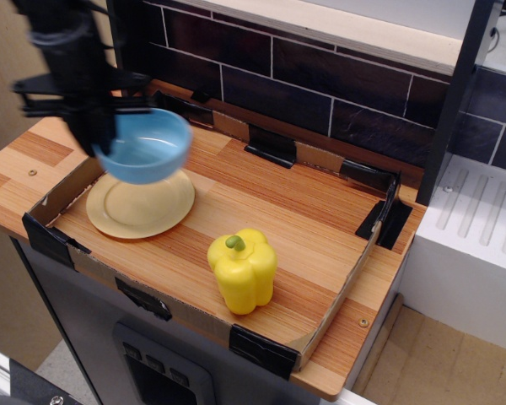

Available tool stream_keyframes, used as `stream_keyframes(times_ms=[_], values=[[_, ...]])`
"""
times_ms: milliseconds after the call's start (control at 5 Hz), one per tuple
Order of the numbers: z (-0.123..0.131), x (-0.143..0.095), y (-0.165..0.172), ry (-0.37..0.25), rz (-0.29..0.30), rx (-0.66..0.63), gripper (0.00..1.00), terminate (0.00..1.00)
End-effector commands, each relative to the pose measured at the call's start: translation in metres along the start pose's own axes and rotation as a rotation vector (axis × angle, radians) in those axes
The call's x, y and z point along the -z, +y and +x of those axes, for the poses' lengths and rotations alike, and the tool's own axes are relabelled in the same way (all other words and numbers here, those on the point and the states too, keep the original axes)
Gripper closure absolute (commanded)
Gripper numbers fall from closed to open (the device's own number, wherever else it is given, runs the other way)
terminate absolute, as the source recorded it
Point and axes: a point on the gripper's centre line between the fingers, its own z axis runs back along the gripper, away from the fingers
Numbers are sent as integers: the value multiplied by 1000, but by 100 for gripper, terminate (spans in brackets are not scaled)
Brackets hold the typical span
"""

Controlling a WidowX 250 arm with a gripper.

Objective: Put bowl on plate

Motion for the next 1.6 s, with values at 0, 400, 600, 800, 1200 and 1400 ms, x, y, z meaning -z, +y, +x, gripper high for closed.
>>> stream_keyframes(times_ms=[0, 400, 600, 800, 1200, 1400], values=[[15, 9, 18, -60, 43, 26, 100, 0], [8, 32, 11, -53, 79, 53, 100, 0], [7, 41, 13, -53, 96, 58, 100, 0], [7, 44, 9, -50, 97, 63, 100, 0], [7, 20, 14, -73, 116, 58, 0, 0], [10, -8, 15, -82, 78, 22, 0, 0]])
